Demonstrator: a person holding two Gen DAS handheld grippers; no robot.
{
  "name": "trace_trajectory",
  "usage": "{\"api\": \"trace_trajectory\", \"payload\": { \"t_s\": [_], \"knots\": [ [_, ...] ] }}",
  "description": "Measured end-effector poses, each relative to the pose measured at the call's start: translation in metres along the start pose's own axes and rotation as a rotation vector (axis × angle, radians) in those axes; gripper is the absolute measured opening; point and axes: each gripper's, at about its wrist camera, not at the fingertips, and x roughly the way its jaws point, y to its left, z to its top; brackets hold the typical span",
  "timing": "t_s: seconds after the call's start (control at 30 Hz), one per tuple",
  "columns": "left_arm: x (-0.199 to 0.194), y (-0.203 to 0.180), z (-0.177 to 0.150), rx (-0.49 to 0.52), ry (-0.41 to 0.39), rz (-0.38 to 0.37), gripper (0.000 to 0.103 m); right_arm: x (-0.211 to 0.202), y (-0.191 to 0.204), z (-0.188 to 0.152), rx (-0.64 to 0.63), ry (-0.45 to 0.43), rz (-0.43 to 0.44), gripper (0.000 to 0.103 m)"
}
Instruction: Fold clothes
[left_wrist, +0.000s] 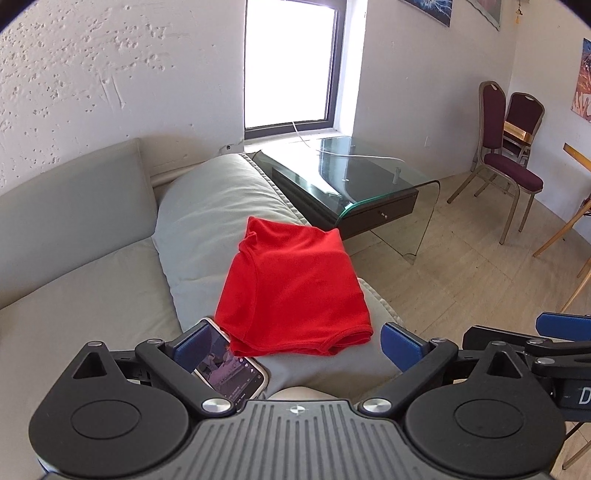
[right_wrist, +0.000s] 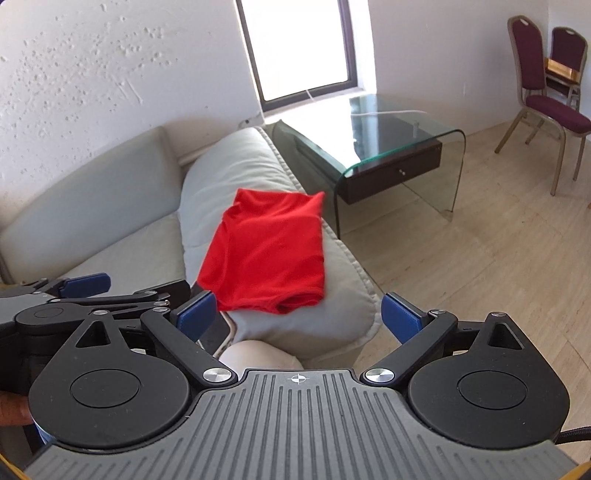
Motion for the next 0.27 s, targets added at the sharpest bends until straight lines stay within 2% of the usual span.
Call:
{"api": "trace_trajectory", "payload": {
  "t_s": [0.27],
  "knots": [
    [0.0066, 0.0045, -0.0025, -0.013, 0.016, -0.006, 0.098, 0.0061, 0.0027, -0.0015, 0.003, 0.011, -0.007, 0.097]
  ]
}}
